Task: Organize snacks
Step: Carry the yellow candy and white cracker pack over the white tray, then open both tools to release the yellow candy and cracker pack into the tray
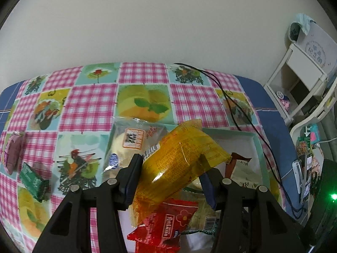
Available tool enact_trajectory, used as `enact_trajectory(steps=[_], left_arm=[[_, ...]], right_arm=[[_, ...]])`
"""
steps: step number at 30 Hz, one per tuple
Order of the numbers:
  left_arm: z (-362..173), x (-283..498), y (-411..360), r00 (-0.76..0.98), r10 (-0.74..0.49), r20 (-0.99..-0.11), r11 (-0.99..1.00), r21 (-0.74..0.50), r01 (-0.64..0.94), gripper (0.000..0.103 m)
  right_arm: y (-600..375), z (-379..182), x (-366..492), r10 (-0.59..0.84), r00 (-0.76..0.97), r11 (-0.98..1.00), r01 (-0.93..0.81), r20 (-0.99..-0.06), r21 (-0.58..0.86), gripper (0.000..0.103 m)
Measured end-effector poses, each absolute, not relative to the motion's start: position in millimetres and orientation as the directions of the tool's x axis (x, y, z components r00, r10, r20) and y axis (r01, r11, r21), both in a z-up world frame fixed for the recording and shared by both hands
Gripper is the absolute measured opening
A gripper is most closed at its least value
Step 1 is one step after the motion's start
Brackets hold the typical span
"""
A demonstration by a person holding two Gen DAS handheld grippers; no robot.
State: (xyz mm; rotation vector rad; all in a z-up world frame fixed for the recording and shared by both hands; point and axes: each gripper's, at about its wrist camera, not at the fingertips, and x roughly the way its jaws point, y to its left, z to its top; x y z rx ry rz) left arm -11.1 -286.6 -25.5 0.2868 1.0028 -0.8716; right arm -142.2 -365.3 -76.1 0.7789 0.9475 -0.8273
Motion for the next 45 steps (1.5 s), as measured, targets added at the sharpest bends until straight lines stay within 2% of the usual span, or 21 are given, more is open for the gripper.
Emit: enact_trajectory(steps=[13,17,24,28,39,45], left_arm=[[-23,-10,-284,0.196,-0.504,-0.841,0.629,-0.202,0.751,0.057],[-17,-10,-280,0.171,-0.515,-0.840,0.624,-0.231,0.747,0.066],[1,-14,-273,0.167,-0.524,-0.835,0.612,-0.233,0.756,0.071],[9,-13,-265,0.212,-0.503,-0.838,0.632,-0.189,0.752,0.071],[4,15,-220,0.405,-0.317,-0.858,0.744,0.040,0.667,0.071],[-3,22,-198,0.427,-0.258,-0.867,0.763,0.089,0.640,0.071]], right_arm=[[-362,-77,-136,-0.242,0.324,0.479,0.860,-0.915,0.177,0.056],[-361,-69,-136,-0.252,0.323,0.483,0.859,-0.912,0.171,0.065],[-355,-54,-136,-0.260,0.317,0.496,0.854,-0.912,0.155,0.069],[-351,-43,-139,-0.267,0.325,0.498,0.853,-0.907,0.159,0.069],[-335,-21,-145,-0.284,0.340,0.517,0.842,-0.897,0.155,0.069],[-325,-11,-142,-0.298,0.352,0.540,0.829,-0.887,0.148,0.069]])
